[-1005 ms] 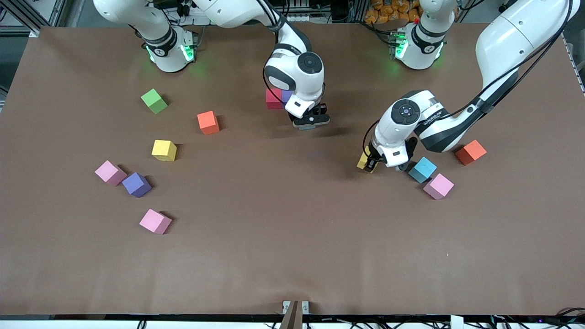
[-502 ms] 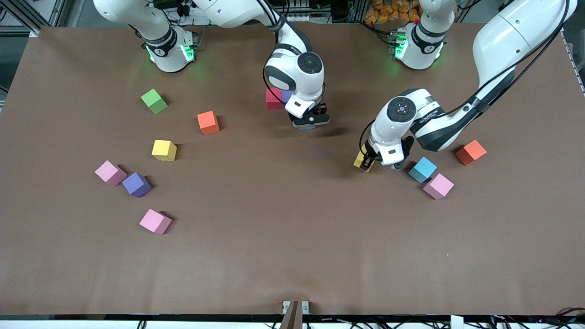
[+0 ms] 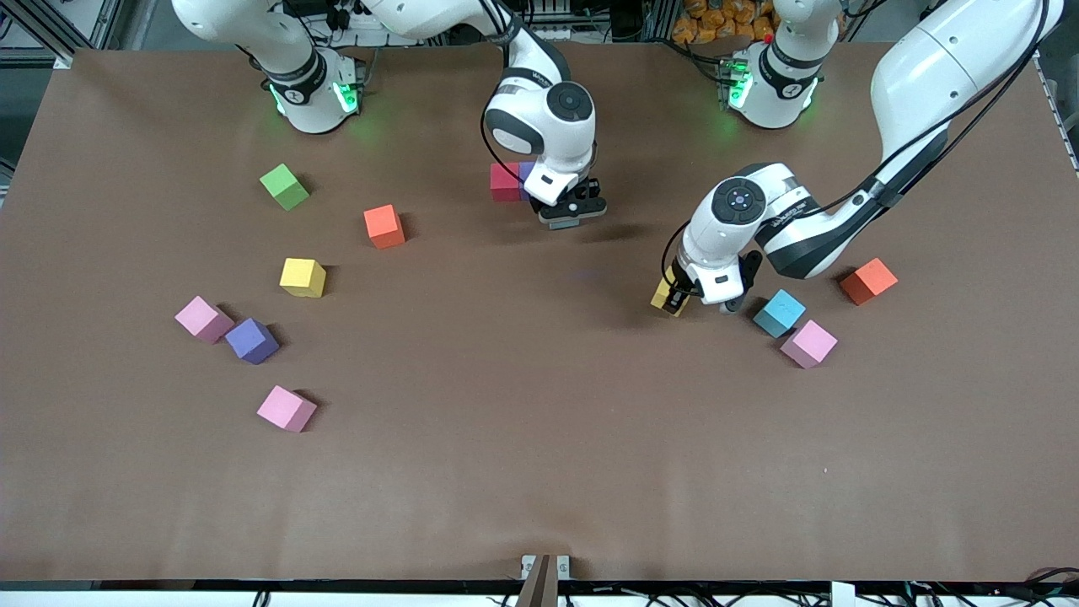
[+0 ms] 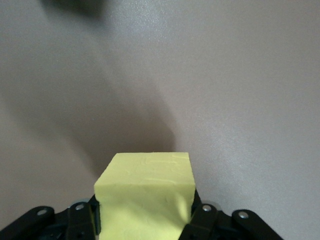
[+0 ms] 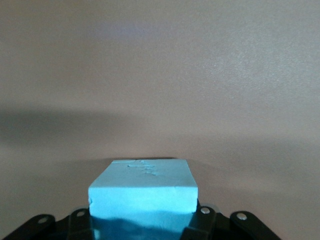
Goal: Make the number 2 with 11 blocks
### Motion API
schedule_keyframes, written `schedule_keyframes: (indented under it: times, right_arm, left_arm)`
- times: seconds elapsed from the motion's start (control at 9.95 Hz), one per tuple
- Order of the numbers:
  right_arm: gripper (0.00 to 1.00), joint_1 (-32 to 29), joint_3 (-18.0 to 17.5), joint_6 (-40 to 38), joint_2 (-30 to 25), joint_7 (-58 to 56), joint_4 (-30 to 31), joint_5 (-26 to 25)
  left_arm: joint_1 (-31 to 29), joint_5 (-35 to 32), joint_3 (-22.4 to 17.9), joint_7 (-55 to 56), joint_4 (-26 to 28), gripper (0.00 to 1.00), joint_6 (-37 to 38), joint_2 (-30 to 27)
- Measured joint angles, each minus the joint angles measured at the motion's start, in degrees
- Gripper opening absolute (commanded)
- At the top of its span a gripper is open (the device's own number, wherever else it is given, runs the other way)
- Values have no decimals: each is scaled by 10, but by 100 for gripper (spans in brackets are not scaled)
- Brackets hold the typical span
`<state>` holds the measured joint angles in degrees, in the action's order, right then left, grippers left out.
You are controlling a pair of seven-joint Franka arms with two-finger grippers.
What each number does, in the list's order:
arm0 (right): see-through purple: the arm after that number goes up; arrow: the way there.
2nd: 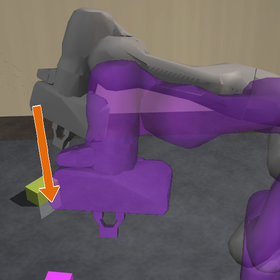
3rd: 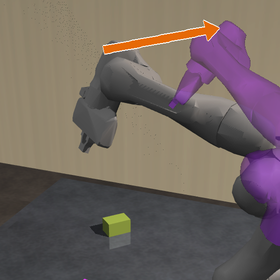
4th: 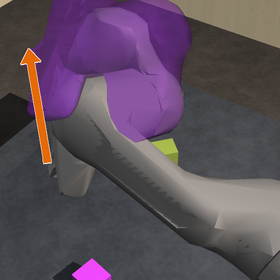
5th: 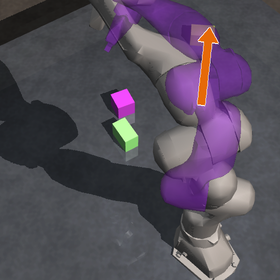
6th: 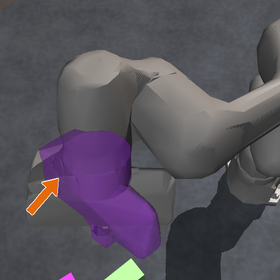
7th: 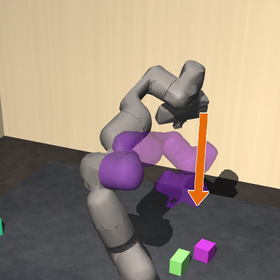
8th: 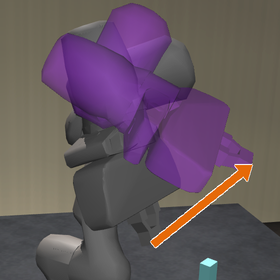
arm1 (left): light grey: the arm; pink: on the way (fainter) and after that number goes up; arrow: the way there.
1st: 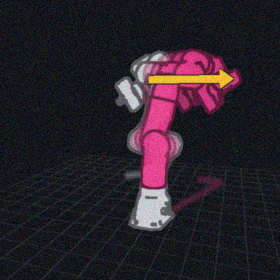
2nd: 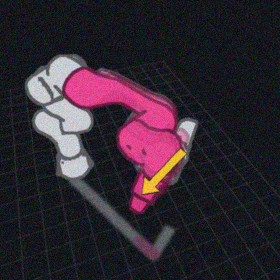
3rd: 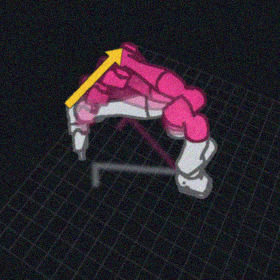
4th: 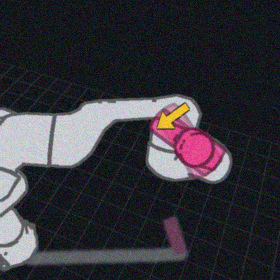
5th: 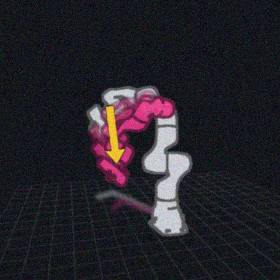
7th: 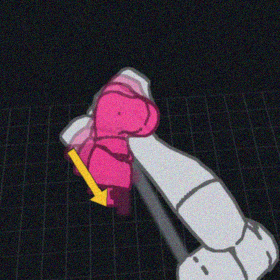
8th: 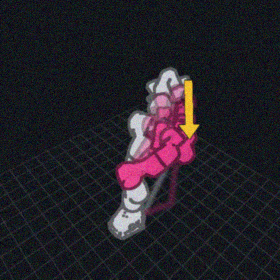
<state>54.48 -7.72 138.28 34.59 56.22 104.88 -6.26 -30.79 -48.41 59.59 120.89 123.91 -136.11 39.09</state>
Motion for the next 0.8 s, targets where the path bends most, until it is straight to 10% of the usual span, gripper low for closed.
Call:
schedule_keyframes:
  times: [0.8]
  right_arm:
    - [36,0,0,18,0,5,8,-4]
  left_arm:
    - [2,0,0,-6,0,0,0,0]
